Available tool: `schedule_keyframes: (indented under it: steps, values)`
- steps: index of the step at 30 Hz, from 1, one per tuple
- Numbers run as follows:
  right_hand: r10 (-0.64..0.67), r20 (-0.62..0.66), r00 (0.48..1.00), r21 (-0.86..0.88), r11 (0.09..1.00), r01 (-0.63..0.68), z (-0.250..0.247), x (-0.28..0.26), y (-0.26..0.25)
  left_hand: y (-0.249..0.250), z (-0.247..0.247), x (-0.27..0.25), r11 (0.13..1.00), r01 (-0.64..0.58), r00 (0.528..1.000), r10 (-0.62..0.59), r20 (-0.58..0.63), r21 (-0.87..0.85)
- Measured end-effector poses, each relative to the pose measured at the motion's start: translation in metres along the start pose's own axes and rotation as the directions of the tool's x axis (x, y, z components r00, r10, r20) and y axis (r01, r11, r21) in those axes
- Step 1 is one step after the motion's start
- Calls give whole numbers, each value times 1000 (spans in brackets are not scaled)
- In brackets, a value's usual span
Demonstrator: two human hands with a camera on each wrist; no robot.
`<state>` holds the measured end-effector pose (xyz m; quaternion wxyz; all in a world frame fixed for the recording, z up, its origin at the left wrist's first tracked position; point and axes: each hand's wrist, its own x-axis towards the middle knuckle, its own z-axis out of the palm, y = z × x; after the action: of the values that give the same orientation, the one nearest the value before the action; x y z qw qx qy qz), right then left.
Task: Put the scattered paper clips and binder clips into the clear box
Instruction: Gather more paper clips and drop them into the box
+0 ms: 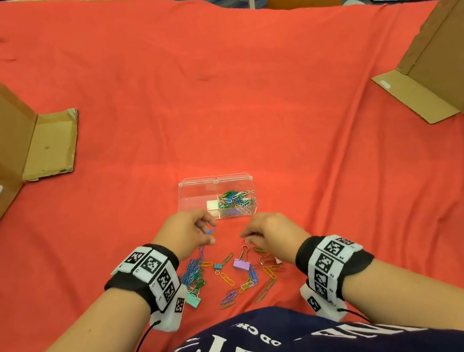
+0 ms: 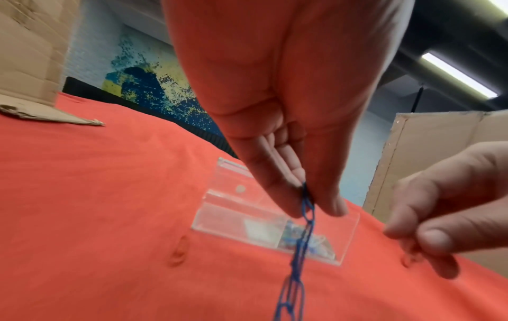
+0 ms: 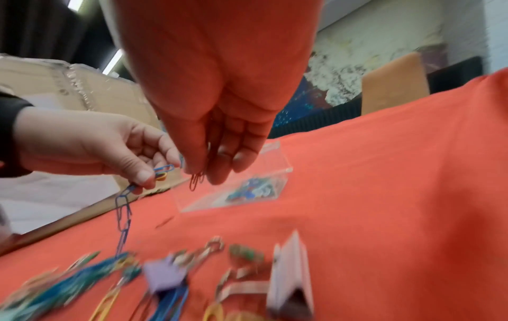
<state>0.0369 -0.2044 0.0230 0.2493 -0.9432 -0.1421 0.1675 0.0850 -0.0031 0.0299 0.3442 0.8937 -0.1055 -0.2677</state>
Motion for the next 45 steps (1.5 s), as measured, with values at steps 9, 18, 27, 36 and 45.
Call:
schedule_keyframes:
  steps: [9,18,27,36,45]
  values:
    - [135,-264,955,108,988,-110,-31,31,-4,35,-14,38,983,-77,985,49,-167,-169]
    - [208,-341,917,159,974,-162,-36,41,-5,62,-17,61,925,-240,915,114,-387,-294]
    - [205,-235,950,97,978,-187,-29,40,4,39,0,55,983,-177,958,162,-237,-47]
    - [96,163,982,-52,995,-89,-8,8,11,-26,-16,7,930,-146,974,76,212,337]
    - [166,222,961,-174,976,-129,23,-8,23,-62,3,-29,894,1,961,-125,247,449]
